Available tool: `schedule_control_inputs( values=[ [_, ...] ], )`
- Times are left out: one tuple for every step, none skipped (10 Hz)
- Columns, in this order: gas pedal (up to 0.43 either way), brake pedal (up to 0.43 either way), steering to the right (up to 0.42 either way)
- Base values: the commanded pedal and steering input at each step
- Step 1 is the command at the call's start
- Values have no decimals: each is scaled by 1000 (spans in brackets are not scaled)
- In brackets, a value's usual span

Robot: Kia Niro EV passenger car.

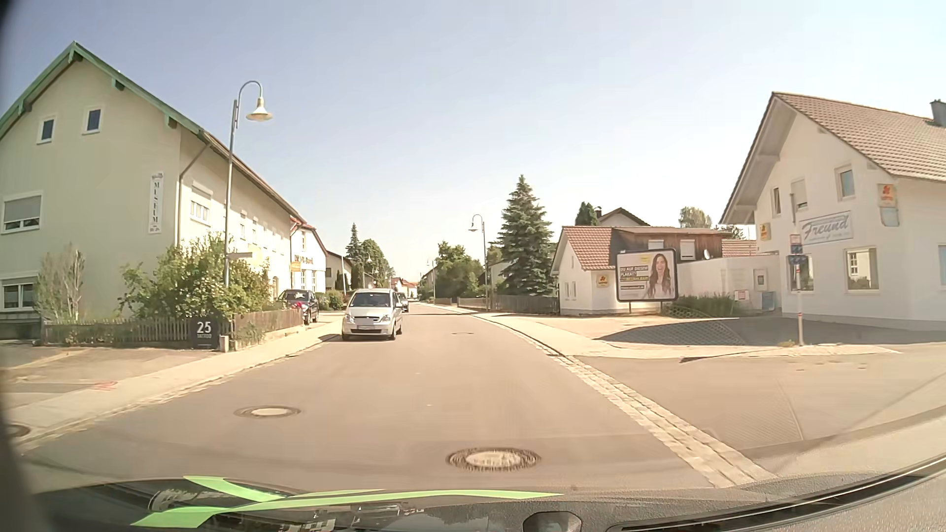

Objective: Follow the waypoints while adhering to traffic rules and regulations

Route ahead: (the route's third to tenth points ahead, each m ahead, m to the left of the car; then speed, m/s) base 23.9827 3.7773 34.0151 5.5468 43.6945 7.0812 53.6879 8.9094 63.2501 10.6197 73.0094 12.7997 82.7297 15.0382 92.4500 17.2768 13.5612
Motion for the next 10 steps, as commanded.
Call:
schedule_control_inputs(
  values=[
    [169,0,-30],
    [169,0,-30],
    [169,0,-30],
    [169,0,-30],
    [169,0,-30],
    [169,0,-30],
    [169,0,-30],
    [169,0,-30],
    [169,0,-30],
    [177,0,-29]
  ],
)
